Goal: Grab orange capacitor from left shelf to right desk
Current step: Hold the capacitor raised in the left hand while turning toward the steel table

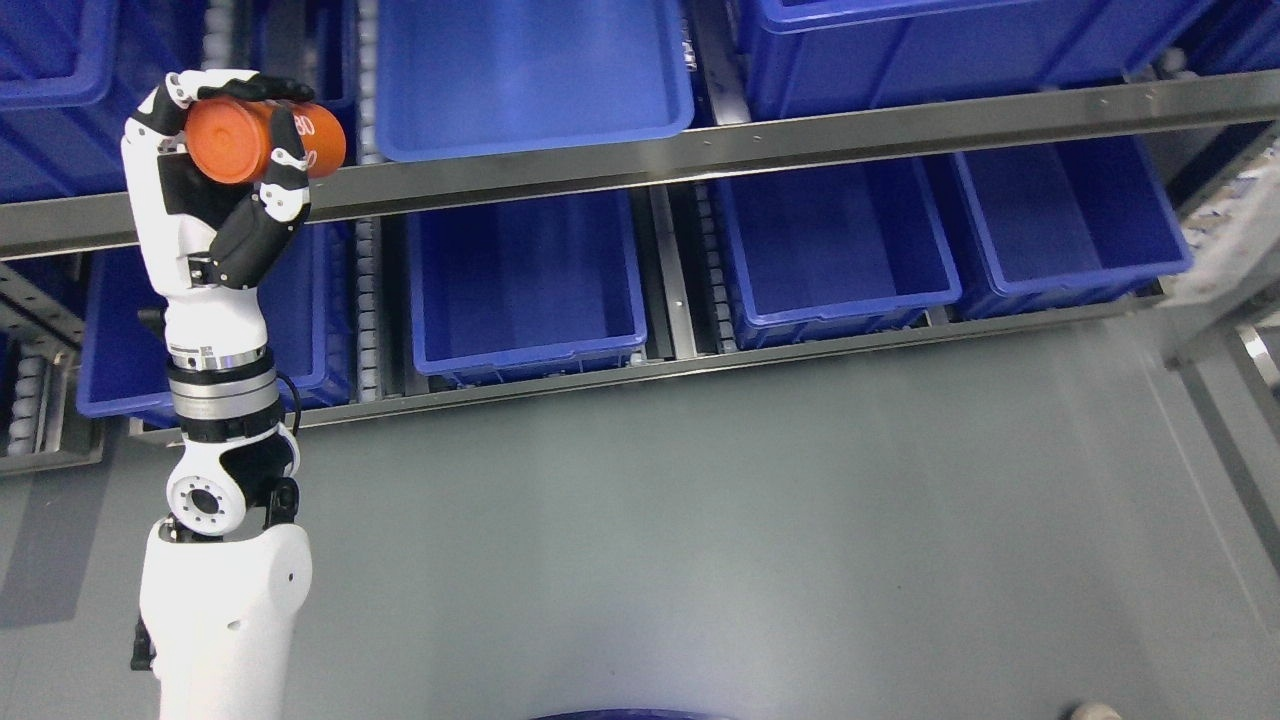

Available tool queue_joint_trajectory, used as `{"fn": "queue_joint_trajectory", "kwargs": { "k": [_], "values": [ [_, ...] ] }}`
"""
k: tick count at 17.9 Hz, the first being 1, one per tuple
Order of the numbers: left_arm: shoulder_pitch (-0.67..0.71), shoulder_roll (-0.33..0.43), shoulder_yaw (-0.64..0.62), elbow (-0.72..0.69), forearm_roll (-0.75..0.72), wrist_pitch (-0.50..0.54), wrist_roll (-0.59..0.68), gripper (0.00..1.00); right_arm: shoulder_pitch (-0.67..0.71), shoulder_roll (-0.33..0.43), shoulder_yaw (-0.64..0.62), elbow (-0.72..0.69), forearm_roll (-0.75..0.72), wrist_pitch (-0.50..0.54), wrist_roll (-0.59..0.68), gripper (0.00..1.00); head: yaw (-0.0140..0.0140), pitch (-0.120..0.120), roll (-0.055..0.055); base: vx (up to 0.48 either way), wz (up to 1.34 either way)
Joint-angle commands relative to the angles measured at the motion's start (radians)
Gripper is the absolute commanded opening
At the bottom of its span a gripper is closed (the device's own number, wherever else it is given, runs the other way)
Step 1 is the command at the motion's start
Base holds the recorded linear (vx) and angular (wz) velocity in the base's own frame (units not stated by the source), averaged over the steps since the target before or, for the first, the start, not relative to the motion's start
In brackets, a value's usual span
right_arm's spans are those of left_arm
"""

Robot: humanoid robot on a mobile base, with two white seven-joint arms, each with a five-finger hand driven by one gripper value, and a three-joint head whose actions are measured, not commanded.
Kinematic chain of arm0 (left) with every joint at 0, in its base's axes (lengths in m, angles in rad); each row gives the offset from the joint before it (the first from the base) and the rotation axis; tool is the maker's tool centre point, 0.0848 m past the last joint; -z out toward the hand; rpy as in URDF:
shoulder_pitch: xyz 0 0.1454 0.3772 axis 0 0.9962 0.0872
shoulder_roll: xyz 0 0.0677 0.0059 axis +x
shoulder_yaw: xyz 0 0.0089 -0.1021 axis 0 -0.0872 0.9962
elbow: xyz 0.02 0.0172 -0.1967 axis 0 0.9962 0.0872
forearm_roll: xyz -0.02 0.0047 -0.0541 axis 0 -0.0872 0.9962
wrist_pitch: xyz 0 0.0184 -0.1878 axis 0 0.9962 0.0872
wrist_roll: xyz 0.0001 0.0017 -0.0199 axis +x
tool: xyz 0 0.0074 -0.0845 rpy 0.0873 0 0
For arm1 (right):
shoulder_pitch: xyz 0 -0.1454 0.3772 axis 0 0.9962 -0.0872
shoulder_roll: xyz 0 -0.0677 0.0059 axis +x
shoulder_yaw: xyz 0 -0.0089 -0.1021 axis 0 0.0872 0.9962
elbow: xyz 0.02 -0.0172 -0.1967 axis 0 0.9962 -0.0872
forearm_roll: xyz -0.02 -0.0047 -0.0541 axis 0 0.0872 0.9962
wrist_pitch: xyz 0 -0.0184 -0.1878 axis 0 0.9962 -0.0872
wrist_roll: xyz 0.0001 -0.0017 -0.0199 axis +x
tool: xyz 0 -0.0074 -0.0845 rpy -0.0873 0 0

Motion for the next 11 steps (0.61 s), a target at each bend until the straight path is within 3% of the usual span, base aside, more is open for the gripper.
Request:
{"fn": "queue_joint_trajectory", "kwargs": {
  "k": [1, 11],
  "values": [
    [0.006, -0.017, -0.064, -0.002, -0.001, 0.003, 0.000, 0.02, 0.003, -0.017, -0.017, -0.017, 0.003, -0.001, -0.001, 1.00, 0.0000, 0.000, 0.000, -0.059, -0.61],
    [-0.031, -0.039, -0.112, 0.002, 0.001, 0.027, 0.000, 0.02, 0.003, -0.017, -0.017, -0.017, 0.003, -0.001, -0.001, 1.00, 0.0000, 0.000, 0.000, -0.026, -0.58]
  ]
}}
